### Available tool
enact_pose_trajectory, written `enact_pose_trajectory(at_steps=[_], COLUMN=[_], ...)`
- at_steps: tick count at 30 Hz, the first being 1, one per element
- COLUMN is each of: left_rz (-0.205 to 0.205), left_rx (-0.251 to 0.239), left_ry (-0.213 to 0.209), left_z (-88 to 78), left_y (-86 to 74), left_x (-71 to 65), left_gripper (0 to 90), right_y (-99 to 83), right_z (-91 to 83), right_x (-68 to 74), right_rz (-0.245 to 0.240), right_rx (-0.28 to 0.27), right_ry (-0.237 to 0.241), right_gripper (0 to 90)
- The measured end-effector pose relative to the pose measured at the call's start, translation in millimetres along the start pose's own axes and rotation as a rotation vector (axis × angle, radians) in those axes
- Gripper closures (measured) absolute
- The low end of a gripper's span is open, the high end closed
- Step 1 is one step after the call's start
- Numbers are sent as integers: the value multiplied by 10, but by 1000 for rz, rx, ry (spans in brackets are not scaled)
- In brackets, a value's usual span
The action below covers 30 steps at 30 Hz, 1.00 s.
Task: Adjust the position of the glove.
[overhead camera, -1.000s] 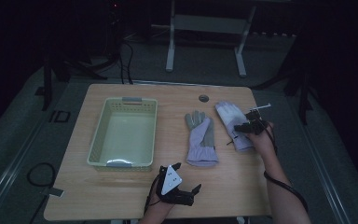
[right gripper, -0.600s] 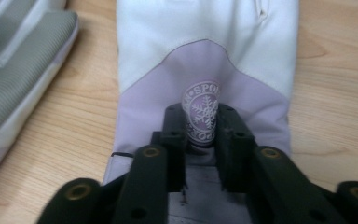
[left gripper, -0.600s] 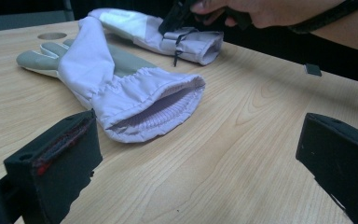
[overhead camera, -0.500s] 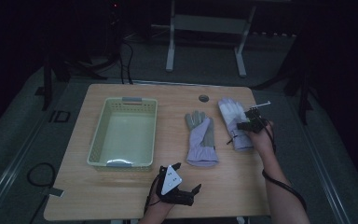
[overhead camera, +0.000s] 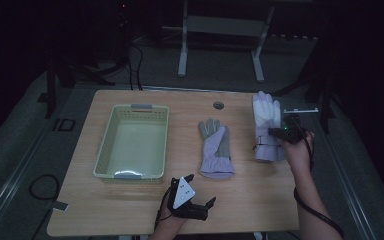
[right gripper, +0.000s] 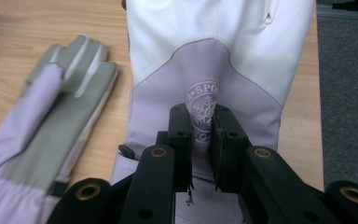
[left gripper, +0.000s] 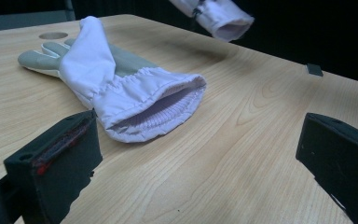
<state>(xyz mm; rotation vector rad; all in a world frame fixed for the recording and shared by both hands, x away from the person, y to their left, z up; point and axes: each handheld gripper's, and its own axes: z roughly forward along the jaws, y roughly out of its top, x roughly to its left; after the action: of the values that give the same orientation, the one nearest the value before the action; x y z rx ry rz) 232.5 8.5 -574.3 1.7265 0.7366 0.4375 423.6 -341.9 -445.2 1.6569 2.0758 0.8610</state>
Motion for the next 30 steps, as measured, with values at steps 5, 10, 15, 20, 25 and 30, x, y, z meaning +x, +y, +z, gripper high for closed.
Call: enact_pose_trajectory(at_steps=[5, 10, 15, 20, 25, 30], left_rz=[2, 3, 4, 4, 8, 7], left_rx=[-1, -1, -1, 0, -1, -2], left_ry=[-1, -2, -1, -2, 0, -2], left_z=[-1, -1, 0, 0, -1, 0], left_y=[0, 0, 0, 0, 0, 0], left_x=[-2, -2, -3, -2, -7, -5], left_gripper=[1, 1, 1, 1, 1, 1], right_y=[-147, -299, -436, -548, -599, -621], right_z=[-198, -290, -220, -38, 159, 321], right_x=[22, 7, -19, -63, -115, -155], right_rz=[-3, 28, 36, 54, 73, 73], right_rx=[-23, -24, 0, 42, 67, 100], right_ry=[5, 2, -13, -26, -59, -60], right_gripper=[796, 796, 796, 793, 780, 728])
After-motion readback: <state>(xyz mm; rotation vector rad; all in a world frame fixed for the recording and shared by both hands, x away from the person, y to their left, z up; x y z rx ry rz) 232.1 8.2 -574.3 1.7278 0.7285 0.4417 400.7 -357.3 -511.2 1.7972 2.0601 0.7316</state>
